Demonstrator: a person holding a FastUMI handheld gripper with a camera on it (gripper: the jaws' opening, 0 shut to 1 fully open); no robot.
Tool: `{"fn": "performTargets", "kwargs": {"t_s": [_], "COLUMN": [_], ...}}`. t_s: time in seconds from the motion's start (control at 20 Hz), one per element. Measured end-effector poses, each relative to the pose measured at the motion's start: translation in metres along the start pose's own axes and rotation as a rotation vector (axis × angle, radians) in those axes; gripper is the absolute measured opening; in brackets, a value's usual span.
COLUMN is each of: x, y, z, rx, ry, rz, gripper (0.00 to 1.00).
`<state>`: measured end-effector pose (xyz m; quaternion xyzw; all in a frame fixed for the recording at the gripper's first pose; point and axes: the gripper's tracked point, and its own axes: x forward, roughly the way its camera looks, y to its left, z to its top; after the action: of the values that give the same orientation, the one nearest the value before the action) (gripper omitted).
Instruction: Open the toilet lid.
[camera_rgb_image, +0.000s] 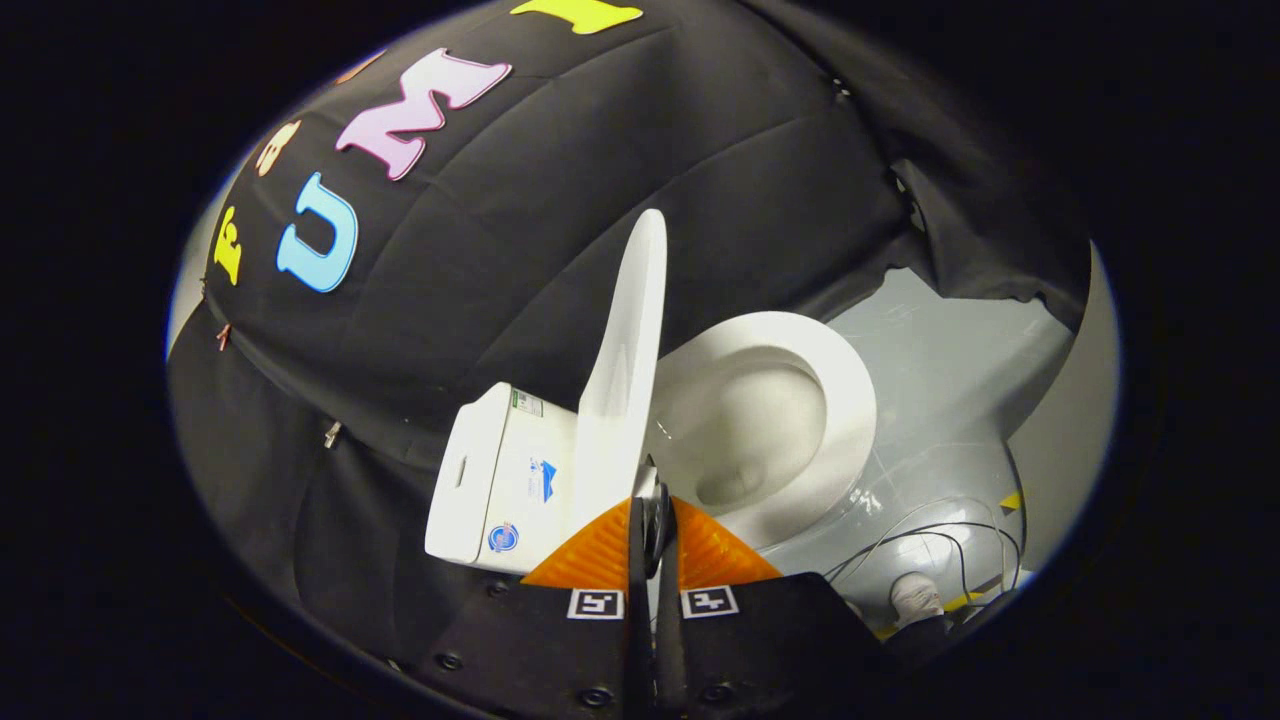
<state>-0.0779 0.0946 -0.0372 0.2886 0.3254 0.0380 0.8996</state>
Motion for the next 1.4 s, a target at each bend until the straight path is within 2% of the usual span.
{"fn": "performTargets", "kwargs": {"t_s": [0.35,0.6,0.85,1.4], "x": [-0.006,-0.007,-0.007,0.011], "y": [0.042,0.092,0.147,0.237], "z": [0.003,0.000,-0.014,-0.043], "rx": [-0.107,-0.195,-0.297,-0.504], "ry": [-0.001,-0.043,-0.096,-0.198], "rz": [-0.085,-0.152,-0.178,-0.377], "gripper": [0.08,0.08,0.09,0.10]}}
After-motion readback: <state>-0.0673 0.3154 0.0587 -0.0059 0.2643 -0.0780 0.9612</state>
